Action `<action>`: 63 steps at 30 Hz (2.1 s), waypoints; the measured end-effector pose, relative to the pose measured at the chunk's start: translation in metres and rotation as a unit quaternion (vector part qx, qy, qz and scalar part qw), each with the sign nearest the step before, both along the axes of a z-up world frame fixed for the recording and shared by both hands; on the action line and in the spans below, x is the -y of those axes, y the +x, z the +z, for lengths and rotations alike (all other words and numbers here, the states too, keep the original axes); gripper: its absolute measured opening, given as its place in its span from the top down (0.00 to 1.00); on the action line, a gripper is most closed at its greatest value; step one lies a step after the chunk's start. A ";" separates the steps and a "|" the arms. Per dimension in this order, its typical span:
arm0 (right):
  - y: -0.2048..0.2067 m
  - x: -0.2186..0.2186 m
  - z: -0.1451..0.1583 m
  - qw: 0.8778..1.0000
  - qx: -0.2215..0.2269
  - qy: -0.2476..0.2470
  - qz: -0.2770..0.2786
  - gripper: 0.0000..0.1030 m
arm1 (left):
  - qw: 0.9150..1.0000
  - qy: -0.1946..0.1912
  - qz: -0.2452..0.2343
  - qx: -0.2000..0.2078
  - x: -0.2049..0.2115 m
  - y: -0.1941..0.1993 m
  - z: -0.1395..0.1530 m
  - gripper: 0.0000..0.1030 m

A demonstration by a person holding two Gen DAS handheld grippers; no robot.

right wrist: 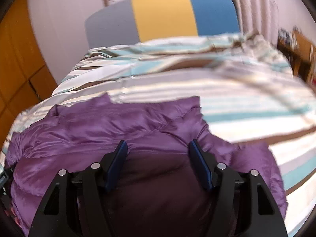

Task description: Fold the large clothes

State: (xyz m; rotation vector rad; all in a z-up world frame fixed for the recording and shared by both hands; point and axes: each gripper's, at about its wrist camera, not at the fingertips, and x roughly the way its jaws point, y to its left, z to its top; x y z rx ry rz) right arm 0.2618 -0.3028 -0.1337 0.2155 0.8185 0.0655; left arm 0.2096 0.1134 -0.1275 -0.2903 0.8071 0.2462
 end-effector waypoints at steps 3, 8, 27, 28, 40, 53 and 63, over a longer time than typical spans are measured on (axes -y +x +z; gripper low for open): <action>0.002 0.001 -0.009 1.000 0.000 -0.004 -0.006 0.37 | 1.000 -0.006 -0.007 -0.001 0.000 0.005 -0.005 0.03; 0.008 -0.001 -0.013 1.000 -0.007 -0.014 -0.005 0.37 | 1.000 -0.001 -0.007 -0.005 0.003 0.011 -0.006 0.03; -0.143 -0.058 0.034 0.991 0.076 -0.001 0.113 0.62 | 0.984 -0.167 -0.014 0.063 -0.031 -0.124 -0.005 0.13; -0.148 -0.064 0.033 0.989 0.076 -0.003 0.126 0.69 | 0.980 -0.185 -0.029 0.065 -0.027 -0.126 -0.005 0.14; -0.153 -0.116 -0.006 0.977 0.026 -0.091 0.192 0.84 | 0.966 -0.240 -0.033 0.095 -0.003 -0.151 -0.011 0.21; -0.155 -0.104 -0.007 0.979 0.035 -0.069 0.190 0.84 | 0.911 -0.385 0.099 0.106 -0.028 -0.104 -0.031 0.66; -0.156 -0.106 -0.009 0.980 0.031 -0.070 0.182 0.84 | 0.977 -0.094 -0.012 0.190 0.053 -0.111 0.068 0.81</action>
